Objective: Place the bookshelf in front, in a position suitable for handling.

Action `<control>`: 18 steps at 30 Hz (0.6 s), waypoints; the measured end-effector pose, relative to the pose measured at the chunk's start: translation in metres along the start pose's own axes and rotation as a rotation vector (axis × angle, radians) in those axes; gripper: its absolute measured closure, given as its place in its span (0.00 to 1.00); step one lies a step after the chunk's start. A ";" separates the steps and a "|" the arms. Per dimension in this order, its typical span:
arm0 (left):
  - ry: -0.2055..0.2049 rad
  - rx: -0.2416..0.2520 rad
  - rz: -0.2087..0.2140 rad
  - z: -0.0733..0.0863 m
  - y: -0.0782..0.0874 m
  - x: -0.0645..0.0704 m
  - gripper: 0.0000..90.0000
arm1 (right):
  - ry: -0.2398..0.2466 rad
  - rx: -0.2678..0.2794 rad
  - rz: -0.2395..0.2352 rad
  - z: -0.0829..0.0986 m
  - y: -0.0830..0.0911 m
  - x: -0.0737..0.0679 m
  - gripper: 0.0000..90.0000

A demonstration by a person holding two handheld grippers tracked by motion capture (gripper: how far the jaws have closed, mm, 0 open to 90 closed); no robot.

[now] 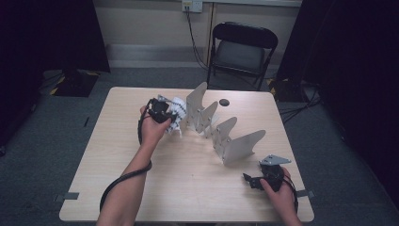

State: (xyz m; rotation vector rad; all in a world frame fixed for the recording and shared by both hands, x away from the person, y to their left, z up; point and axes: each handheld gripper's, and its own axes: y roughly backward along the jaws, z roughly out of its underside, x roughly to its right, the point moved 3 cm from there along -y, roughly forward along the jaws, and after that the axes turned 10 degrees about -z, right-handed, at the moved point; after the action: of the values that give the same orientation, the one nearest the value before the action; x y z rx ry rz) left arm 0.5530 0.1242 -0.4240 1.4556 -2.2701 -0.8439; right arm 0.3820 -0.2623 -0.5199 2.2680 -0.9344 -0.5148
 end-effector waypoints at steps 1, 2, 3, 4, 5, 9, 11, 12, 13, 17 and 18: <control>-0.007 0.028 -0.005 -0.010 0.005 -0.002 0.89 | 0.000 0.000 0.000 0.000 0.000 0.000 0.12; -0.003 0.070 0.006 -0.028 0.014 -0.003 0.89 | 0.000 0.000 0.000 0.000 0.000 0.000 0.12; -0.003 0.070 0.006 -0.028 0.014 -0.003 0.89 | 0.000 0.000 0.000 0.000 0.000 0.000 0.12; -0.025 0.104 0.012 -0.044 0.021 -0.002 0.88 | 0.000 0.000 0.000 0.000 0.000 0.000 0.12; -0.040 0.112 0.013 -0.051 0.023 -0.001 0.88 | -0.002 0.000 0.000 0.000 0.000 0.000 0.12; -0.075 0.110 0.022 -0.063 0.023 0.004 0.89 | -0.001 0.000 0.000 0.000 0.000 0.000 0.12; -0.087 0.099 0.029 -0.064 0.019 0.007 0.89 | -0.001 0.001 0.001 0.000 0.000 0.000 0.12; -0.083 0.099 0.034 -0.063 0.017 0.008 0.89 | -0.001 0.001 0.001 0.000 0.000 0.000 0.12; -0.083 0.096 0.038 -0.061 0.016 0.009 0.89 | 0.000 0.000 0.000 0.000 0.000 0.000 0.12; -0.086 0.074 0.036 -0.054 0.011 0.009 0.89 | -0.001 0.000 0.001 0.000 0.000 0.000 0.12; -0.084 0.072 0.033 -0.052 0.010 0.009 0.89 | -0.001 -0.001 0.001 0.000 0.000 0.000 0.12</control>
State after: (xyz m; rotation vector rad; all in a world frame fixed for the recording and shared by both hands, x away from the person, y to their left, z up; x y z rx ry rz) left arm 0.5707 0.1027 -0.3780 1.4339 -2.4023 -0.8366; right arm 0.3819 -0.2623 -0.5199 2.2668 -0.9351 -0.5162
